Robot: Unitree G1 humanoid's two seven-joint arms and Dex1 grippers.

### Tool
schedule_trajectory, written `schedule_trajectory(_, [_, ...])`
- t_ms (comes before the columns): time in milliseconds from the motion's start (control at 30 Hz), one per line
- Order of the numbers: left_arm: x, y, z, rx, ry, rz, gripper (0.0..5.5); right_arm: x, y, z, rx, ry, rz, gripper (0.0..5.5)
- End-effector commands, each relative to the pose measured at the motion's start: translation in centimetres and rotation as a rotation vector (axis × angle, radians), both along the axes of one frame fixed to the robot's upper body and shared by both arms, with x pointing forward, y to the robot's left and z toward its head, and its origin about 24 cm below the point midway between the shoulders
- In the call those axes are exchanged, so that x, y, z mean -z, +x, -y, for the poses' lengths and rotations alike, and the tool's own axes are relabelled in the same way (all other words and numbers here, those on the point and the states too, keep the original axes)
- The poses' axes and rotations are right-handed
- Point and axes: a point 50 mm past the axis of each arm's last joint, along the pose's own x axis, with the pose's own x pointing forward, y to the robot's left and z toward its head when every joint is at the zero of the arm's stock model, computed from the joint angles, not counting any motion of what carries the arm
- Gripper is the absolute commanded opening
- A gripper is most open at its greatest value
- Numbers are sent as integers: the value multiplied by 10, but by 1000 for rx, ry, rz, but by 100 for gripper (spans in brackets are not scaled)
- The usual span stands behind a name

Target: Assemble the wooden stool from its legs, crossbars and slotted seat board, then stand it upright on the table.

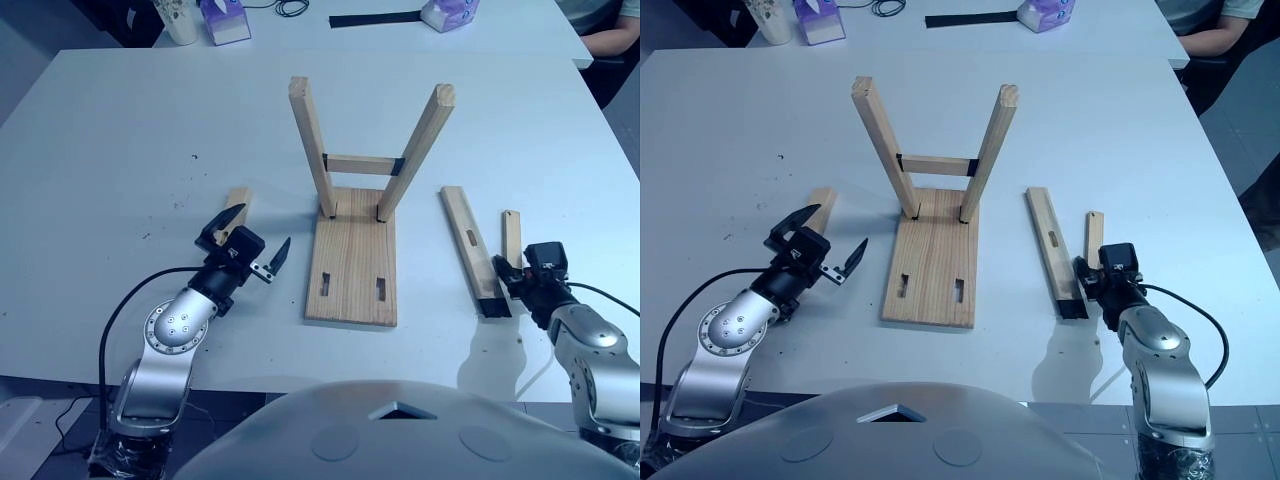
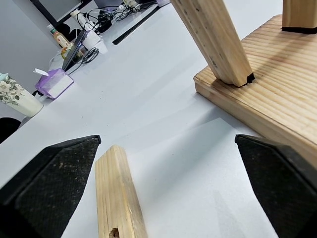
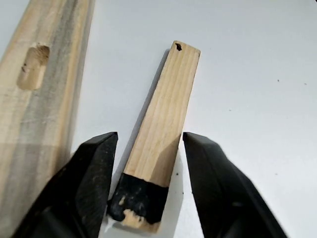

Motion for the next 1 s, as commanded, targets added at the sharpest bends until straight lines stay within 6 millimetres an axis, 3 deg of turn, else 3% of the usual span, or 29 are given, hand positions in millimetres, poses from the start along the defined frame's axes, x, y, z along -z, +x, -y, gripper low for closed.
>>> schedule_trajectory(33, [-2,3,0,2,4,2,502,11,-8,1,28,33,-73,165])
schedule_trajectory(100, [-3,4,0,2,2,4,502,11,-7,2,37,36,-69,133])
schedule_trajectory(267, [-4,5,-1,-5,-4,10,502,10,-1,4,57,34,-47,130])
schedule_trajectory(433, [-13,11,-10,-29,-14,40,502,-8,21,10,22,13,76,130])
schedule_trajectory(533, [-30,18,-25,-40,-71,61,502,-40,48,11,-41,88,284,130])
schedule_trajectory(600, [-55,25,-33,-15,-217,91,502,-73,65,13,-110,164,455,130])
schedule_trajectory(700, [-99,34,-28,93,-436,168,484,-122,81,5,-249,298,655,130])
schedule_trajectory(867, [-133,32,-2,346,-627,113,422,-174,79,-34,-644,615,733,130])
schedule_trajectory(1000, [-145,20,17,601,-726,-30,420,-188,66,-53,-955,781,610,130])
